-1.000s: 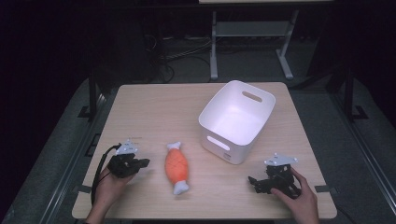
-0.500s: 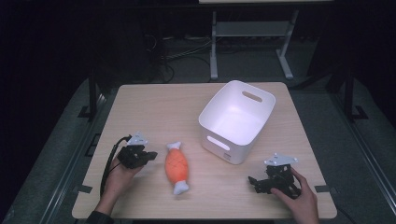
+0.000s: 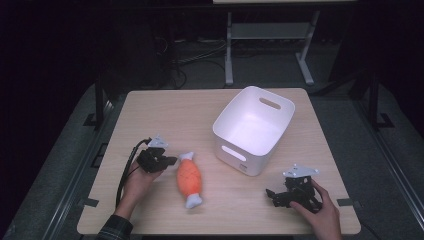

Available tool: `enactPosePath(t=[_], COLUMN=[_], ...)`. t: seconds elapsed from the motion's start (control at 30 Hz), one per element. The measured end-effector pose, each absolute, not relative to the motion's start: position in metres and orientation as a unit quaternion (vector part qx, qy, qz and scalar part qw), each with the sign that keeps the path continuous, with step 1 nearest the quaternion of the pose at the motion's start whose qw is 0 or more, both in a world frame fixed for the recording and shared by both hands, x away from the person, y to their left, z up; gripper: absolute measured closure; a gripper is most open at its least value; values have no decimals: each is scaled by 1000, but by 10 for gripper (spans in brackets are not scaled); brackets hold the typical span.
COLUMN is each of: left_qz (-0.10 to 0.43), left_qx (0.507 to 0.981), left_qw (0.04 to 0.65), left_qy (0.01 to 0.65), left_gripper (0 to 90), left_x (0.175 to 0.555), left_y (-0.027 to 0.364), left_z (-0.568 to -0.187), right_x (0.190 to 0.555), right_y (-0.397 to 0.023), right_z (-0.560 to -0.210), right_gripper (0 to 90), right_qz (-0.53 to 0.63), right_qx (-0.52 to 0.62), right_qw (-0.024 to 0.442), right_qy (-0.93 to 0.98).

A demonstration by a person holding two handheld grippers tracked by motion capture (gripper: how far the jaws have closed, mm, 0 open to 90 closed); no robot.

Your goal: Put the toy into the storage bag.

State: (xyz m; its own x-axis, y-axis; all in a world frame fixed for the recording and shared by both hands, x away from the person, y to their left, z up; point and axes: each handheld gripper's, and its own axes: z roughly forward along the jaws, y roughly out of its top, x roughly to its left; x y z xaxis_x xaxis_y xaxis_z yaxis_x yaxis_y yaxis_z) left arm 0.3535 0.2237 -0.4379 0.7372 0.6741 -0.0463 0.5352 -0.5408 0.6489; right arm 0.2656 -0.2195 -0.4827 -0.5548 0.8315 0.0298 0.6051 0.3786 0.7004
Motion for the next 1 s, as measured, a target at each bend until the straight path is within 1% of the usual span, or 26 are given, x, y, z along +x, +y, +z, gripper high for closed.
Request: enactPosePath(t=[0.37,1.0], left_qz=[95,83], left_qx=[873,883], left_qw=[329,336], left_qy=[347,318], left_gripper=[897,897], left_x=[360,369], left_y=[210,174], left_z=[-445,-444], right_x=[266,266], right_y=[-219,-220], right_z=[-483,-483], right_gripper=[0,0], right_qz=[340,340], right_qx=[441,441], right_qw=[166,166], right_qy=[813,813])
